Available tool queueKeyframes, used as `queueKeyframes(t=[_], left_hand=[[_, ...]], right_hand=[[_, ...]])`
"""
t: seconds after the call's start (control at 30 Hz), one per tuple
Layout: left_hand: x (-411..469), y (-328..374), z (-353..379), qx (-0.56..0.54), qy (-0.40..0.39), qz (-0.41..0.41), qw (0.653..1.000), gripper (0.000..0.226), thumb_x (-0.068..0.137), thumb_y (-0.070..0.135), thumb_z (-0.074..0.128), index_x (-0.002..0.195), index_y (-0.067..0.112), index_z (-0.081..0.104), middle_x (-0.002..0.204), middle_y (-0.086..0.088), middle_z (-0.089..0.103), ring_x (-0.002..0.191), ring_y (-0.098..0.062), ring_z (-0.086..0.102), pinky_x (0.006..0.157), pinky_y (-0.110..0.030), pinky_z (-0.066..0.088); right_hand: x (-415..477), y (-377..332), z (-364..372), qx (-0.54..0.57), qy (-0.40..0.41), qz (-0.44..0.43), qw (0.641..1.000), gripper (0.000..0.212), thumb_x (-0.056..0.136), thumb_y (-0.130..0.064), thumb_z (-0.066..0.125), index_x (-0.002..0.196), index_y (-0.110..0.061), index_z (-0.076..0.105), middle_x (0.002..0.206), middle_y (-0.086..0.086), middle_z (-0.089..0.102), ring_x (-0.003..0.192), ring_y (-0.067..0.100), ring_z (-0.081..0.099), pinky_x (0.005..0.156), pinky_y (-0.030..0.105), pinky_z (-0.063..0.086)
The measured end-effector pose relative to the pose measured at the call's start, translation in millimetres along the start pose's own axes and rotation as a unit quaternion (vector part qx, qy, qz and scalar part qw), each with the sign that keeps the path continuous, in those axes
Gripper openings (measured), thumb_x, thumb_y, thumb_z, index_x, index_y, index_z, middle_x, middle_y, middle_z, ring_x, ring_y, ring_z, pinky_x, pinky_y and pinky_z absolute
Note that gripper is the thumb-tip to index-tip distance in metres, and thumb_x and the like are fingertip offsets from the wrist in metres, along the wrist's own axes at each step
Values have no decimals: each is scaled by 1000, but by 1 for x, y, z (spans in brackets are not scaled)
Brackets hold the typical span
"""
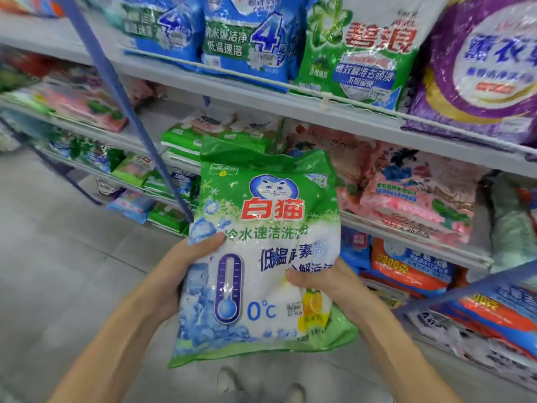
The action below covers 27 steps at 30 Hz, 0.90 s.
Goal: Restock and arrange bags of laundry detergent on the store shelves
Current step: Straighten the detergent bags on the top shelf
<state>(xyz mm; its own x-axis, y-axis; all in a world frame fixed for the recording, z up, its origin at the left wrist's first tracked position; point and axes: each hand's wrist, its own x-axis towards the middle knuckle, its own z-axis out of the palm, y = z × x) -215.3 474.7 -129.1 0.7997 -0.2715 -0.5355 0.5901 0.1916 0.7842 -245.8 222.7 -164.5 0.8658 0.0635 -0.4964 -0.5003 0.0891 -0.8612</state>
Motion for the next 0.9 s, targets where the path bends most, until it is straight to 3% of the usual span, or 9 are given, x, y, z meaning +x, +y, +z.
queueKeyframes(t=[0.07, 0.13, 0.27, 0.33, 0.4, 0.47, 0.57, 0.7, 0.9], left_hand=[[-14, 8, -16, -15, 23, 10, 1000, 52, 68, 28, 84, 115, 9, 72, 110, -24, 74, 78, -34, 76, 66, -43, 63], [-25, 15, -34, -24, 42, 22, 999, 42, 74, 23, 75, 114, 11, 72, 111, -24, 74, 79, -33, 76, 66, -44, 64], [-46, 34, -79, -40, 65, 43, 996, 31, 76, 14, 81, 106, 13, 73, 105, -22, 76, 76, -32, 76, 64, -44, 64], [-54, 45, -106, -58, 87, 55, 993, 20, 76, 13, 76, 96, 15, 76, 99, -20, 77, 71, -30, 76, 62, -44, 64], [-62, 56, -139, -57, 103, 64, 991, 26, 75, 14, 74, 102, 13, 74, 99, -20, 77, 71, -30, 76, 63, -43, 64], [-69, 67, -172, -47, 110, 84, 989, 36, 78, 11, 74, 114, 8, 68, 103, -21, 76, 74, -30, 76, 62, -41, 63], [-77, 88, -222, -29, 126, 115, 985, 37, 81, 9, 72, 117, 8, 65, 104, -20, 76, 75, -30, 76, 61, -38, 62], [-85, 111, -285, -49, 139, 127, 981, 37, 81, 17, 72, 117, 9, 66, 108, -19, 76, 82, -32, 77, 67, -42, 63], [-88, 141, -361, -101, 180, 133, 969, 34, 89, 21, 68, 121, 11, 63, 106, -19, 77, 80, -32, 77, 69, -47, 64]], right_hand=[[-2, -8, 19, -9, -15, -9, 1000, 47, 77, 6, 80, 115, -20, 68, 107, -5, 79, 93, 5, 74, 80, 20, 58], [0, -19, 39, -31, -42, -15, 999, 47, 78, 5, 80, 115, -22, 68, 106, -8, 79, 98, 7, 74, 86, 24, 57], [12, -40, 92, -47, -75, -17, 996, 45, 76, 4, 82, 116, -16, 71, 107, -2, 79, 102, 17, 74, 92, 33, 57], [22, -47, 125, -29, -79, -13, 996, 55, 65, 6, 88, 115, -10, 71, 105, 5, 79, 97, 23, 76, 88, 37, 60], [35, -53, 161, 15, -89, -2, 996, 56, 58, 1, 87, 112, -4, 73, 103, 13, 79, 91, 28, 77, 81, 39, 63], [47, -58, 201, 48, -102, 2, 994, 51, 65, -9, 88, 114, -6, 73, 105, 15, 78, 89, 28, 77, 72, 36, 63], [64, -63, 262, 31, -112, -8, 993, 51, 75, -24, 82, 123, -9, 68, 110, 10, 78, 95, 24, 77, 70, 29, 62], [86, -75, 335, -8, -121, -15, 992, 34, 89, -21, 74, 120, -9, 68, 106, 7, 79, 94, 22, 77, 68, 24, 60], [124, -99, 419, -28, -143, -19, 989, 21, 88, -13, 75, 109, -11, 70, 96, 5, 80, 83, 19, 78, 58, 23, 58]])
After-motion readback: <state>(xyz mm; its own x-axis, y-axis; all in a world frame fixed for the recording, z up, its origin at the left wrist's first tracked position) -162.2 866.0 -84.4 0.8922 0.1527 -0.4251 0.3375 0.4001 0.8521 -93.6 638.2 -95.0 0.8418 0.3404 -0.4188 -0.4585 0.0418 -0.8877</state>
